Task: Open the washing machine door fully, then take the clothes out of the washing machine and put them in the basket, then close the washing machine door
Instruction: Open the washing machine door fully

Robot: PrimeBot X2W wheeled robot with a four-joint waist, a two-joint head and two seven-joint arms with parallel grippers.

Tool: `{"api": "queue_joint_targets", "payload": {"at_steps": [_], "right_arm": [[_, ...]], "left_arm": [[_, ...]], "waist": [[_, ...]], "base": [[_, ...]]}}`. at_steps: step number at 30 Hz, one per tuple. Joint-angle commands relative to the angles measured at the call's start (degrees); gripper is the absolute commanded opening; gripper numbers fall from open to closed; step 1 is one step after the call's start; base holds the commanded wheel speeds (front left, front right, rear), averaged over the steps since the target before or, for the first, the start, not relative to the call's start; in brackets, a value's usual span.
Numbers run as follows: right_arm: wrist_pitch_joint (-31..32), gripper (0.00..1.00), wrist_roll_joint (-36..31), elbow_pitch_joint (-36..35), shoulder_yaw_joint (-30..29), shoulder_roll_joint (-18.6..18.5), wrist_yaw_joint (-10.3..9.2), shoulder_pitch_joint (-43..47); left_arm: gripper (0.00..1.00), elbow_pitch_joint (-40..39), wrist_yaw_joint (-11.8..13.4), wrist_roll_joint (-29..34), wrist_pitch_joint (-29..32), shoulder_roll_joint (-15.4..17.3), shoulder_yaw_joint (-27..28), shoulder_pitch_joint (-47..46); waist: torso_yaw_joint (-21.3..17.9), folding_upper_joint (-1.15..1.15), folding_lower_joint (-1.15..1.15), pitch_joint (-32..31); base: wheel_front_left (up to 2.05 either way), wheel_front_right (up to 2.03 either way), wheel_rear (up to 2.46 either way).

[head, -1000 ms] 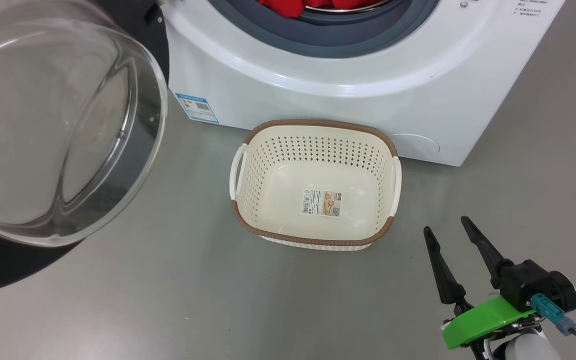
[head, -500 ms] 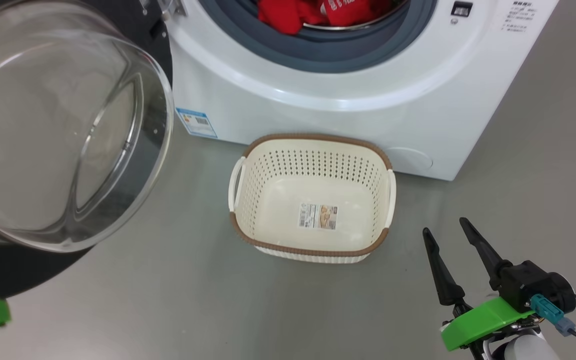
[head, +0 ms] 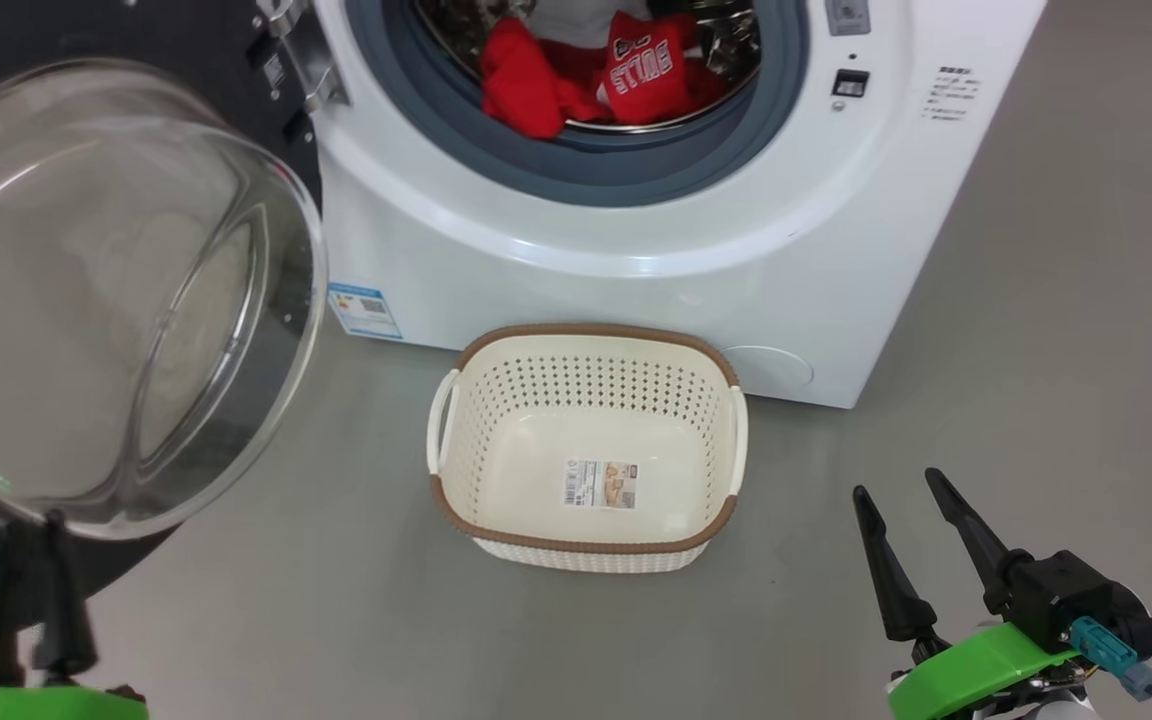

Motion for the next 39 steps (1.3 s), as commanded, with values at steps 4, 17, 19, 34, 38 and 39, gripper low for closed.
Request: {"api": "queue_joint_targets", "payload": {"at_steps": [4,17,19,34,38,39], "right_arm": [[-0.52,1.0,0.43,-2.19,0.83,0.02,0.42,0.18],[-0.52,1.0,0.55,-3.22,-1.9,0.02,0.42,2.19],[-0.52,1.0,0.71,-3.36,-2.31,0.02,0.42,2.33],[-0.52,1.0,1.91,-5.12,-5.99,0.02,0.42,3.53],[-0.52,1.0,2.06,-5.3,-6.68,0.02,0.42,4.08],[-0.52,1.0,2.12,-5.26,-6.78,0.02,0.42,4.1]], "left_arm": [[1.0,-3.35,0.09,-1.3,-0.28,2.32,-0.21,2.01],[1.0,-8.96,0.09,-3.61,-0.28,5.6,-10.01,5.56],[1.0,-9.84,0.09,-3.89,-0.28,5.83,-11.13,5.91],[1.0,-13.32,0.09,-4.88,-0.28,5.72,-14.95,7.62],[1.0,-13.64,0.09,-4.87,-0.28,5.88,-15.05,7.68],[1.0,-13.6,0.09,-4.62,-0.28,6.0,-15.06,7.7]], "waist": [[-2.57,0.0,0.0,-1.39],[-9.08,0.0,0.0,-2.08],[-10.14,0.0,0.0,-2.08],[-16.03,0.0,0.0,-1.57],[-16.46,0.0,0.0,-1.64],[-16.52,0.0,0.0,-1.67]], "base": [[0.0,0.0,0.0],[0.0,0.0,0.0],[0.0,0.0,0.0],[0.0,0.0,0.0],[0.0,0.0,0.0],[0.0,0.0,0.0]]}}
